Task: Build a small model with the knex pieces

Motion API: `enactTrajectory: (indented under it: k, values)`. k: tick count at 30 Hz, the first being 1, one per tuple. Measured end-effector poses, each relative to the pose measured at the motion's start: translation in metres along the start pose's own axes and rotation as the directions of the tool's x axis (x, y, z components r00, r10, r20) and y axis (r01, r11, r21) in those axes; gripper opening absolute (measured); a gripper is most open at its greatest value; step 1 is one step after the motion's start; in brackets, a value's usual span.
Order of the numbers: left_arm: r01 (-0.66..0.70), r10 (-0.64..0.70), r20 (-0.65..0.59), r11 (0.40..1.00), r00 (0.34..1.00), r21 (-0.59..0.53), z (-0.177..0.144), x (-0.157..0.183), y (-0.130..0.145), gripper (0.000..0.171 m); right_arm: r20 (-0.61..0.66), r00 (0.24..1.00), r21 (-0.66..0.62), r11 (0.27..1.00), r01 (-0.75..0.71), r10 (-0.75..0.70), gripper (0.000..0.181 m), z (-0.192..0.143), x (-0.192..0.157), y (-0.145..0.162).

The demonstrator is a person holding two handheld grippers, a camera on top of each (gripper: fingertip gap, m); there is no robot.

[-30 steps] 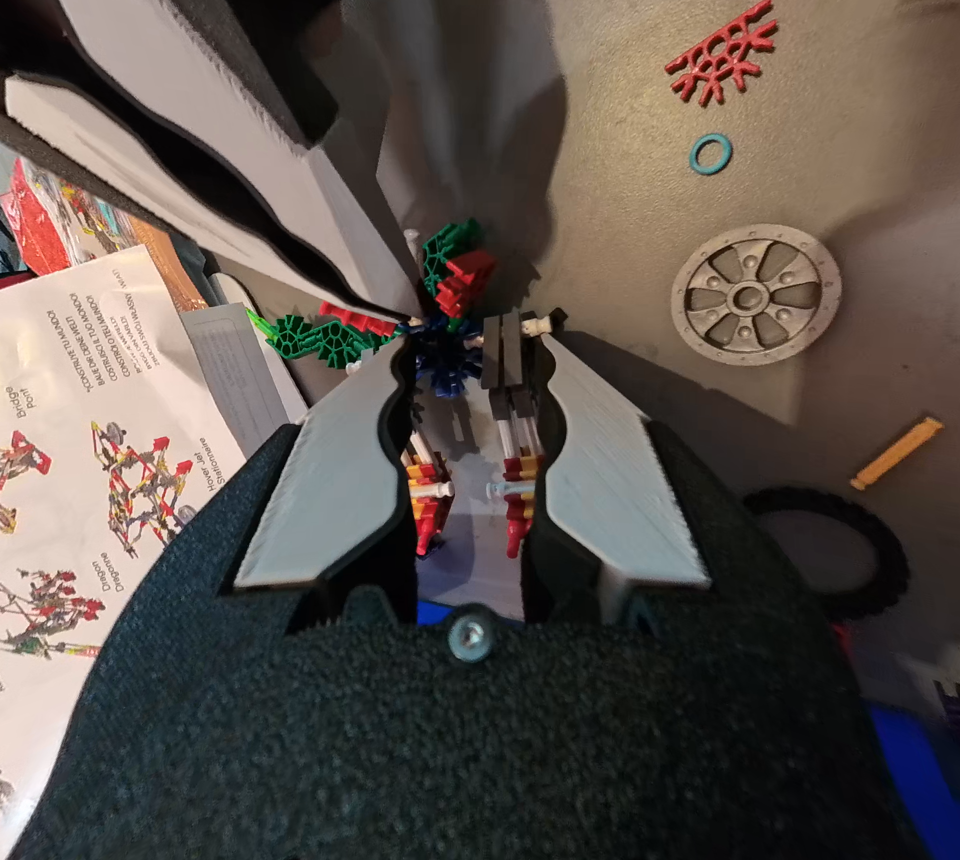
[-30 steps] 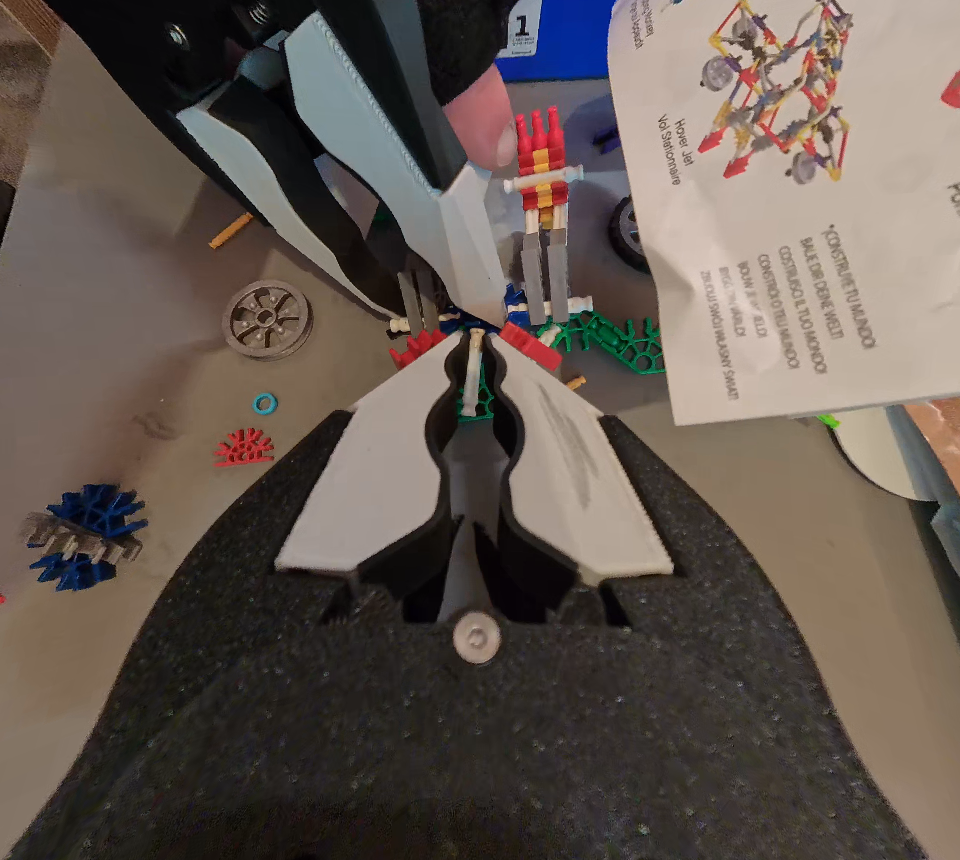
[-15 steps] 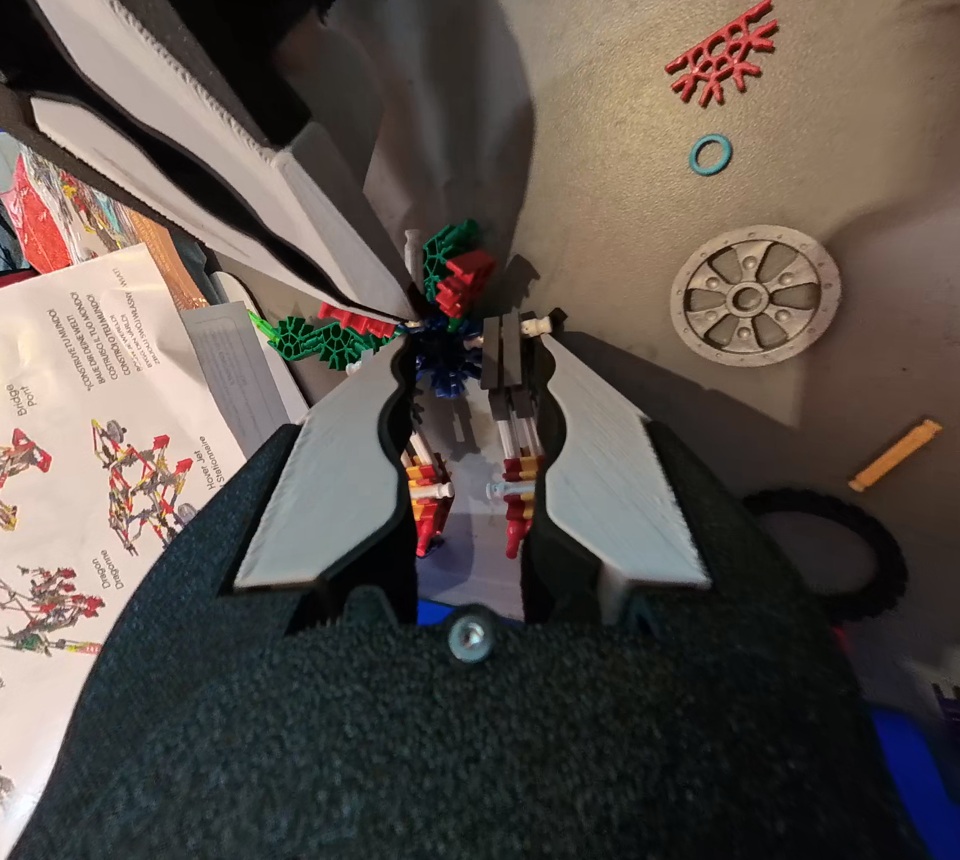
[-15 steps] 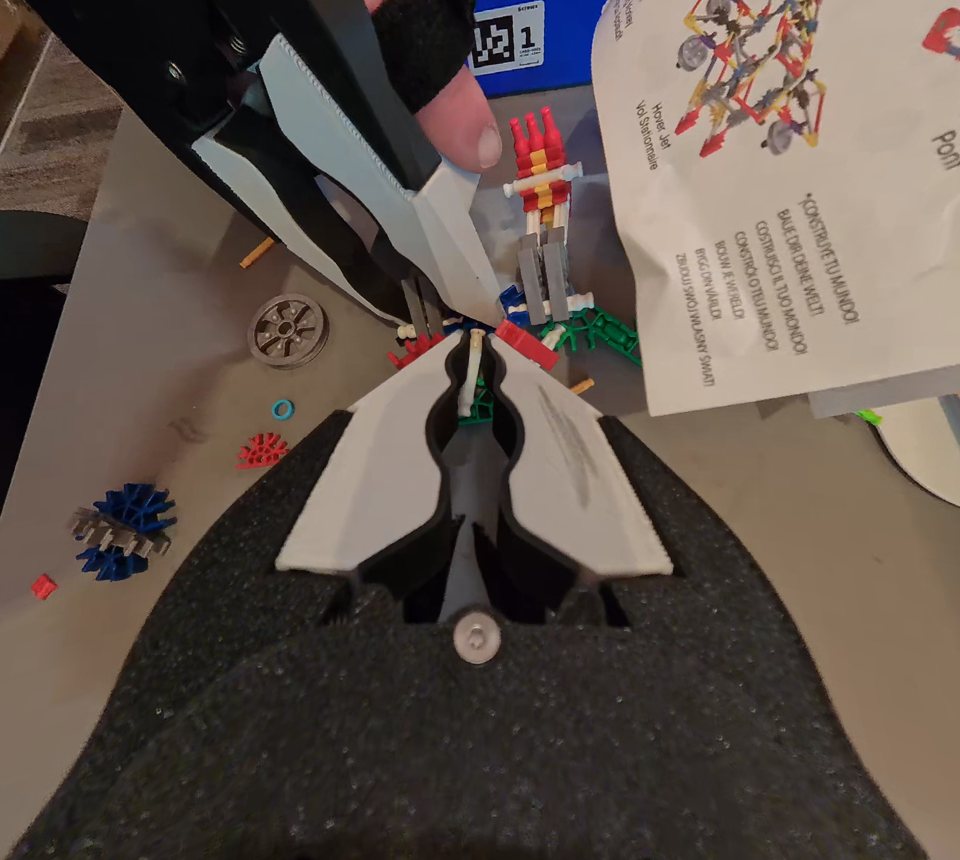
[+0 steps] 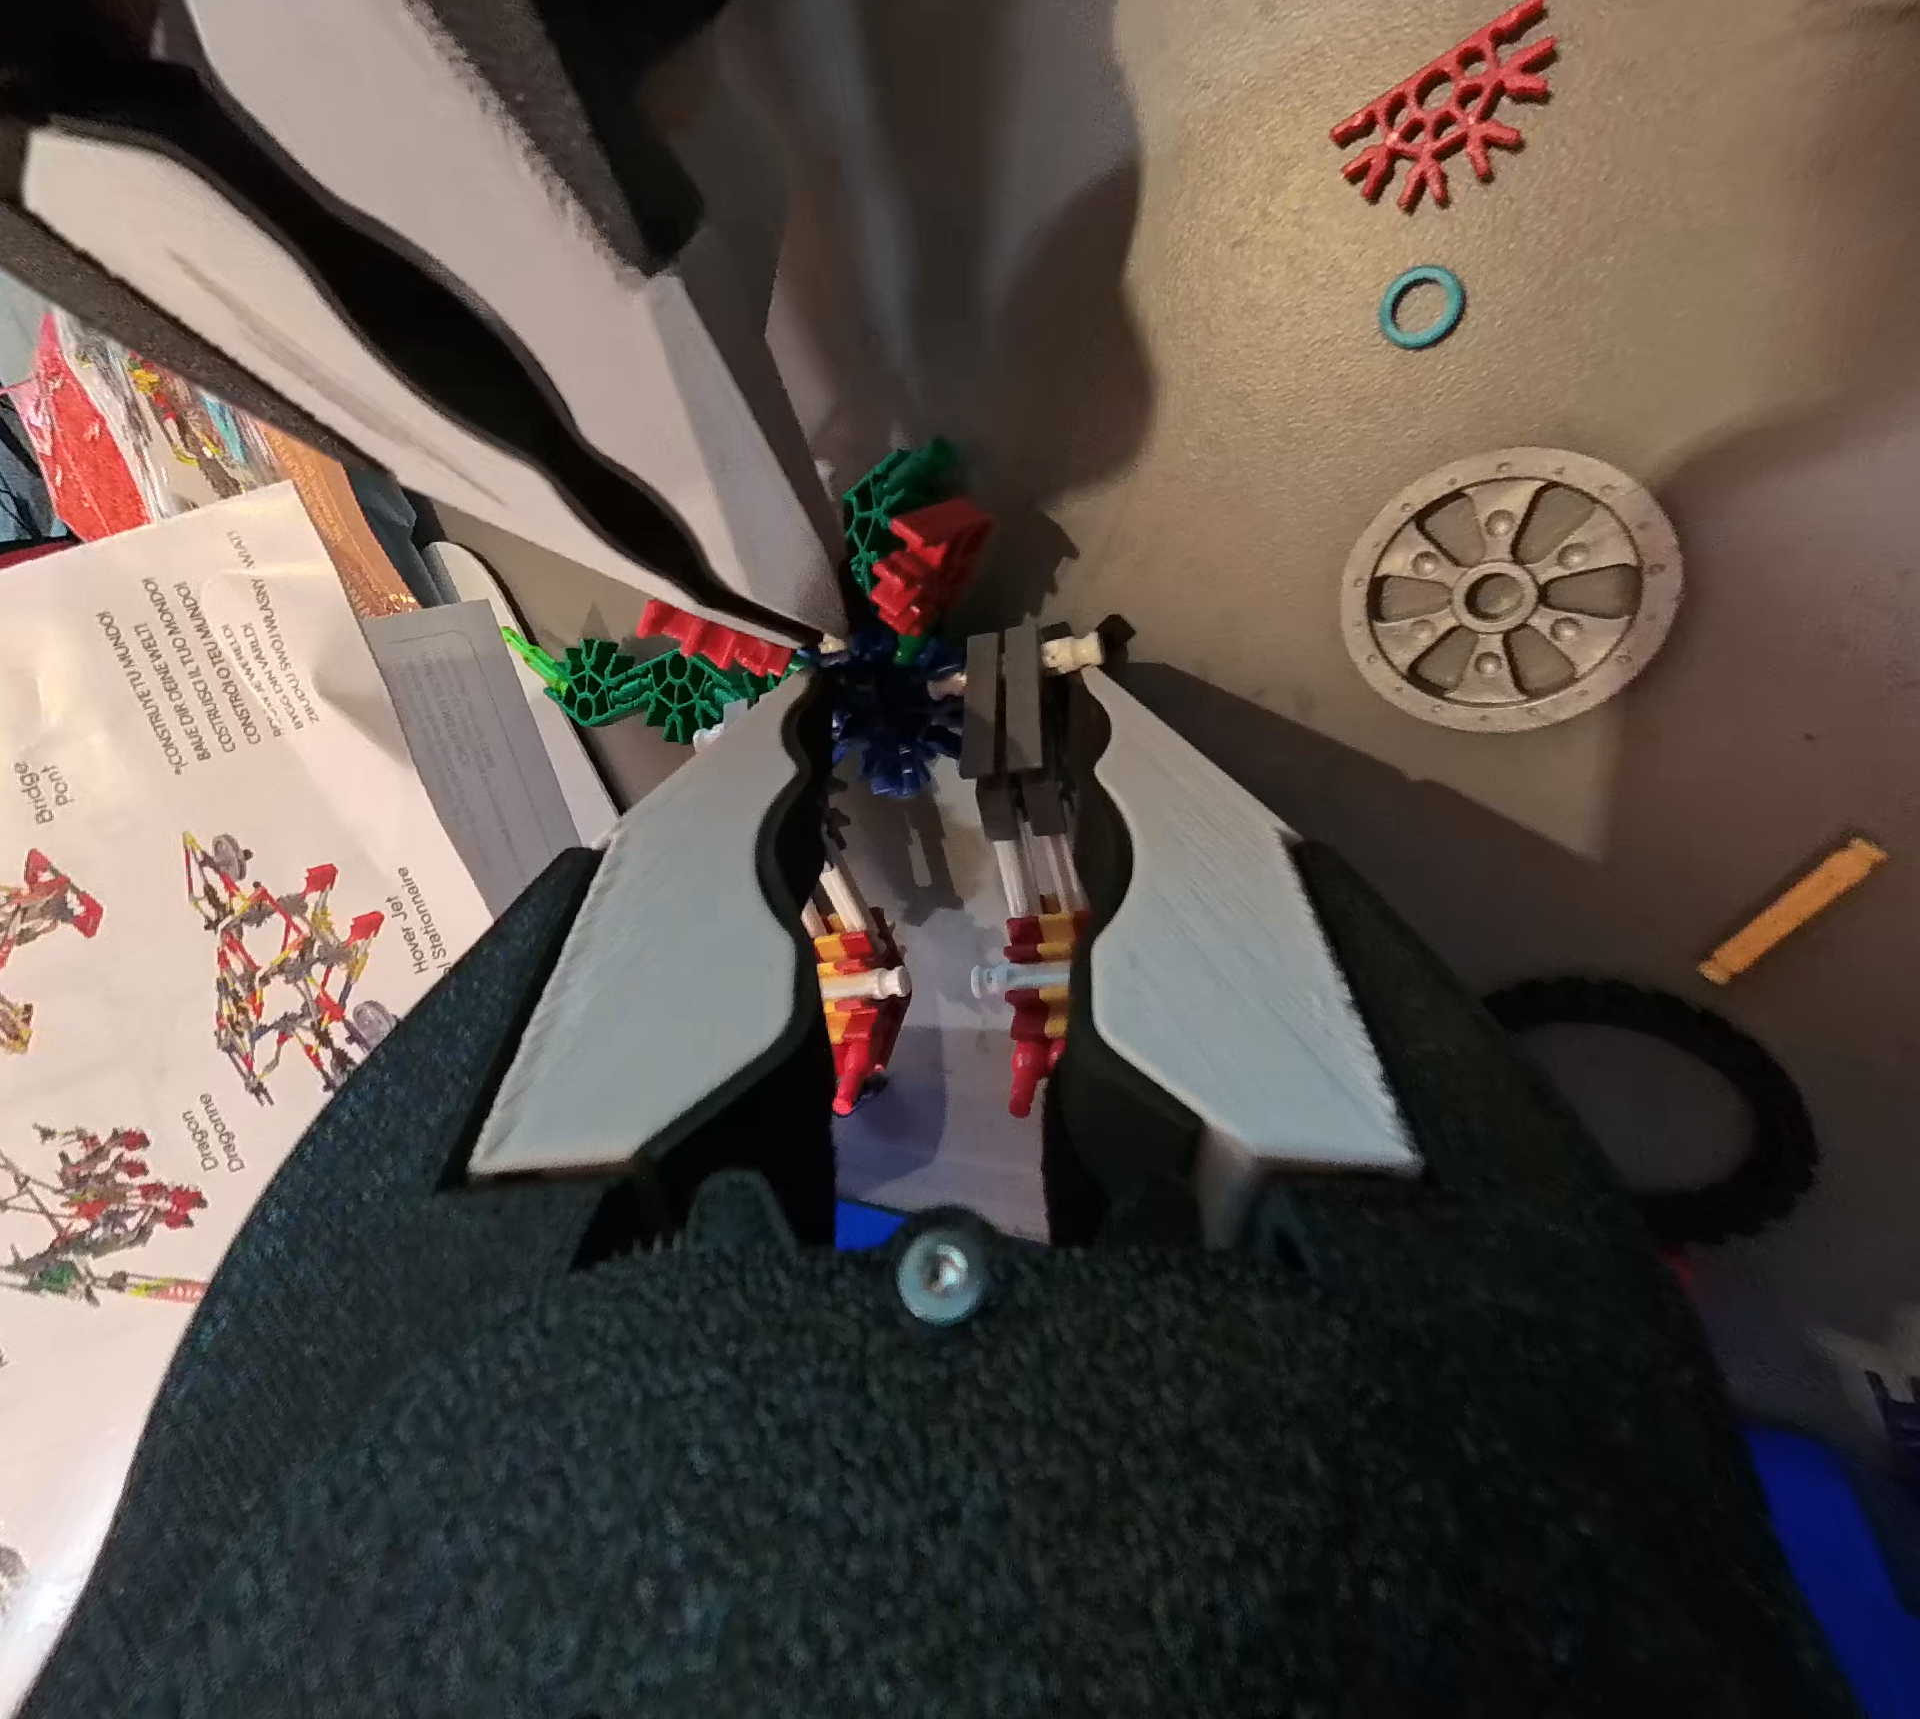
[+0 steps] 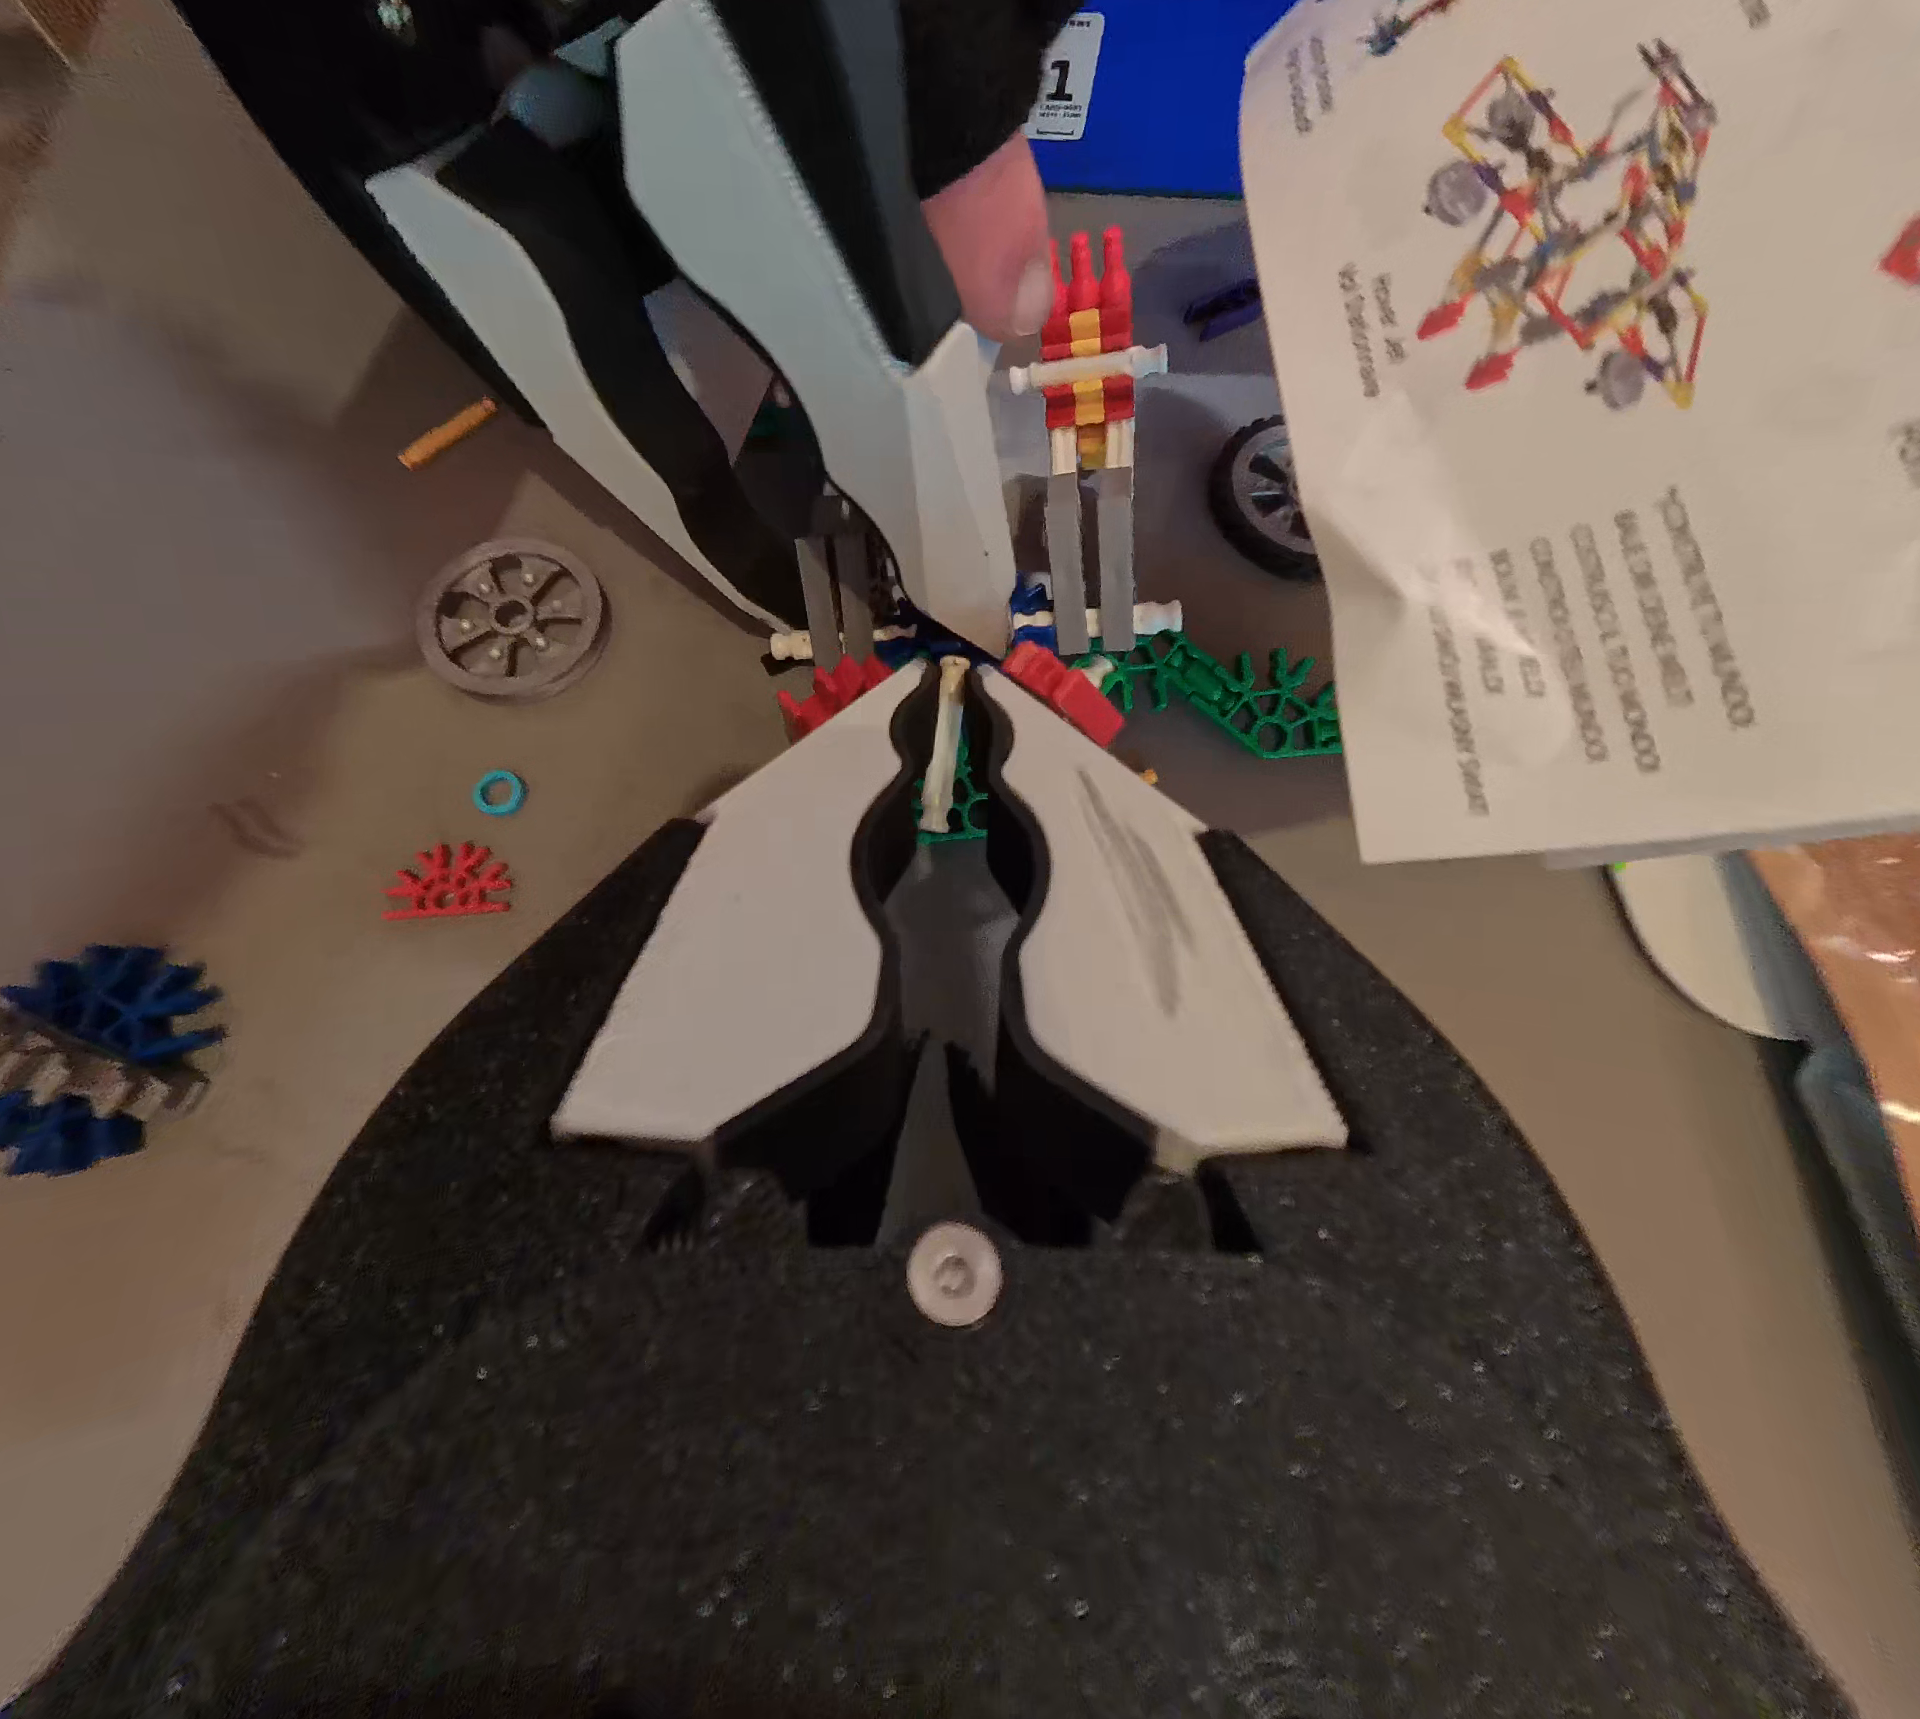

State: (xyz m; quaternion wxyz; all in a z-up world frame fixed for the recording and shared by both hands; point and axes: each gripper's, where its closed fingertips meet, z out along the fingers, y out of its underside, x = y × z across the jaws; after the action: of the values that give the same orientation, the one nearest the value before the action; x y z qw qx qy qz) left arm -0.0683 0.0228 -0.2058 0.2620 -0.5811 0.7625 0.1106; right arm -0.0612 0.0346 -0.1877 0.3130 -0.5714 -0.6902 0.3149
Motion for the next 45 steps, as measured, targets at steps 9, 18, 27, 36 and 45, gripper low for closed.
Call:
enactTrajectory:
  k: [9, 18, 27, 36, 45]
  values:
    - [-0.001, 0.001, 0.002, 1.0, 1.0, 0.0, 0.0, 0.0001, 0.0001, 0.044, -0.199, 0.899, -0.162, 0.918, 0.363, -0.391, 0.004, 0.0015, 0.0006, -0.001]
    - [-0.008, 0.008, -0.002, 1.0, 1.0, 0.002, -0.0001, 0.0003, 0.0001, 0.043, -0.292, 0.691, -0.242, 0.75, 0.615, -0.661, 0.003, 0.0018, -0.0005, -0.0018]
    - [-0.005, 0.005, -0.001, 1.0, 1.0, 0.0, -0.0001, 0.0002, 0.0003, 0.043, -0.265, 0.715, -0.181, 0.762, 0.622, -0.647, 0.004, 0.0027, -0.0005, -0.001]
    - [-0.001, 0.001, -0.007, 1.0, 1.0, -0.002, 0.0001, 0.0001, 0.0004, 0.043, -0.222, 0.748, -0.186, 0.78, 0.598, -0.626, 0.004, 0.0027, -0.0006, 0.001]
    - [0.003, -0.003, -0.009, 1.0, 1.0, -0.005, 0.0003, 0.0, 0.0005, 0.044, -0.156, 0.871, -0.165, 0.882, 0.441, -0.465, 0.004, 0.0028, 0.0003, 0.0013]
